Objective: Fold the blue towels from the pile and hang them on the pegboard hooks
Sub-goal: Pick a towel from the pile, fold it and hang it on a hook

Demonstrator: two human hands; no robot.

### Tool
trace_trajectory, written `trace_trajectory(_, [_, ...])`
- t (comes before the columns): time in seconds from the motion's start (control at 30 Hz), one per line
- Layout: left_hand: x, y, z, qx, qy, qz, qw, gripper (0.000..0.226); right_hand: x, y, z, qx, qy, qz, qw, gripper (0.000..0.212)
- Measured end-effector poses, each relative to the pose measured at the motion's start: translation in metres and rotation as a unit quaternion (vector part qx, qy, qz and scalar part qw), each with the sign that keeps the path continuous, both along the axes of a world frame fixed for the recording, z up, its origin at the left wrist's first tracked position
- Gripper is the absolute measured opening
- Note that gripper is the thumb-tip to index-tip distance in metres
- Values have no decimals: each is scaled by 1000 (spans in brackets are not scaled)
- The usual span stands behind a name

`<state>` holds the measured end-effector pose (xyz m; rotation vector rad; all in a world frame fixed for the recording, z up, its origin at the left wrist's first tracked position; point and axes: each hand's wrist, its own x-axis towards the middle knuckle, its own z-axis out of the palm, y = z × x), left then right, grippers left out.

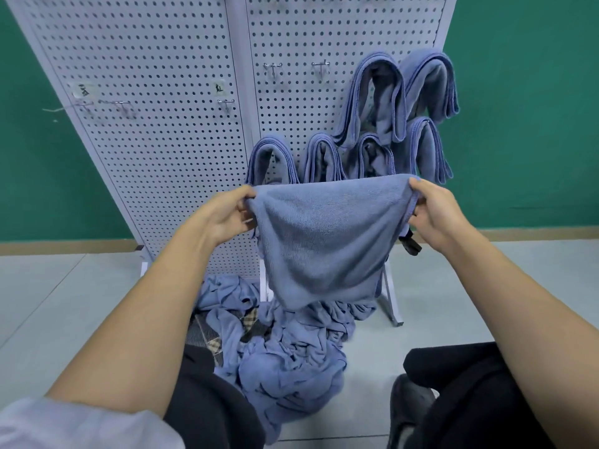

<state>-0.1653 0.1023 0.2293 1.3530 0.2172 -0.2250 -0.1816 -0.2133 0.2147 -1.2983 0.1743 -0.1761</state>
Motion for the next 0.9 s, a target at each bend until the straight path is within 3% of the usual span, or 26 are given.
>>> trace_trajectory(0.07, [1,0,2,52,-24,-1,998,17,1,-3,-1,-3,-4,-6,1000,17])
trace_trajectory(0.17, [0,0,-3,251,-47,6,967,28,2,-6,-2,-13,-8,-3,1000,17])
trace_trajectory(0.23, [-1,1,-7,291,-51,23,955,27,3,-7,-4,-19,-4,-7,1000,17])
trace_trajectory(0.4, [-2,4,-6,139,-49,73,986,25,0,-13,-4,-27,3,-45,999,14])
trace_trajectory(0.57, [-1,5,-4,-1,-56,66,996,12,-2,-12,-7,-32,5,-46,998,8])
trace_trajectory(0.67, [1,9,-4,2,-76,75,994,18,1,-14,-8,-31,6,-68,997,12])
trace_trajectory(0.9, [0,15,-3,118,-123,99,980,21,2,-12,-11,-109,4,-44,993,16])
